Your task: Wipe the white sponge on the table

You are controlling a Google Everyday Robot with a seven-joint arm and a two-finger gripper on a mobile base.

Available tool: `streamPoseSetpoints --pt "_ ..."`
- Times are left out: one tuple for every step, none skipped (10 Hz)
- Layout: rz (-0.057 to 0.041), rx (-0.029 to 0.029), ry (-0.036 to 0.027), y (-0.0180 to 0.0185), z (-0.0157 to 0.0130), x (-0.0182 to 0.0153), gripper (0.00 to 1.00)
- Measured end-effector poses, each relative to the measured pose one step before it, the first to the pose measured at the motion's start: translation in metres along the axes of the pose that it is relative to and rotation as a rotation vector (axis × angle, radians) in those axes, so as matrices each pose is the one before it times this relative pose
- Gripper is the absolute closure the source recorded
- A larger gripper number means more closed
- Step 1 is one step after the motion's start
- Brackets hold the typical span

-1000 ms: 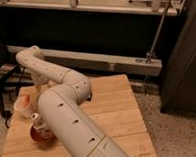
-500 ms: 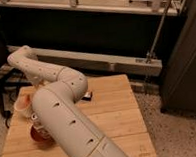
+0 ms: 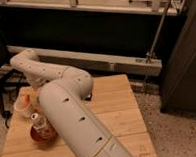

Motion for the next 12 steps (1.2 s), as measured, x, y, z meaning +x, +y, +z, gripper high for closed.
streamPoseSetpoints --pt "0.00197 0.02844 -0.01704 0.00096 0.00083 0.00221 0.20" --pt "-0.01806 0.04687 -0.01670 -0.00109 -0.00135 0.00358 0.20" --pt "-0.02922 0.03428 -0.00529 -0.00130 -0.00169 0.00296 0.20" --pt "-0.03103 0.02171 -0.00347 -0.00046 0.00000 0.00113 0.20" --pt "-0.02039 0.00213 -0.00148 0.00245 0.00157 0.00042 0.20" --pt "-0.01511 -0.00473 -0.00360 0.00297 0.00357 -0.00071 0.20" --pt "-0.00436 -0.00356 -0.00471 0.00263 0.00327 0.00018 0.20" --pt "-0.00053 -0.00182 -0.00502 0.00246 0.00299 0.00109 0.20" --pt "0.00286 -0.00123 -0.00387 0.00196 0.00280 0.00139 0.20" --pt "0.00818 0.00065 -0.00379 0.00141 0.00308 0.00240 0.20" --pt "0.00940 0.00157 -0.00272 0.00113 0.00283 0.00316 0.20" --pt "0.01083 0.00321 -0.00293 0.00106 0.00247 0.00395 0.20"
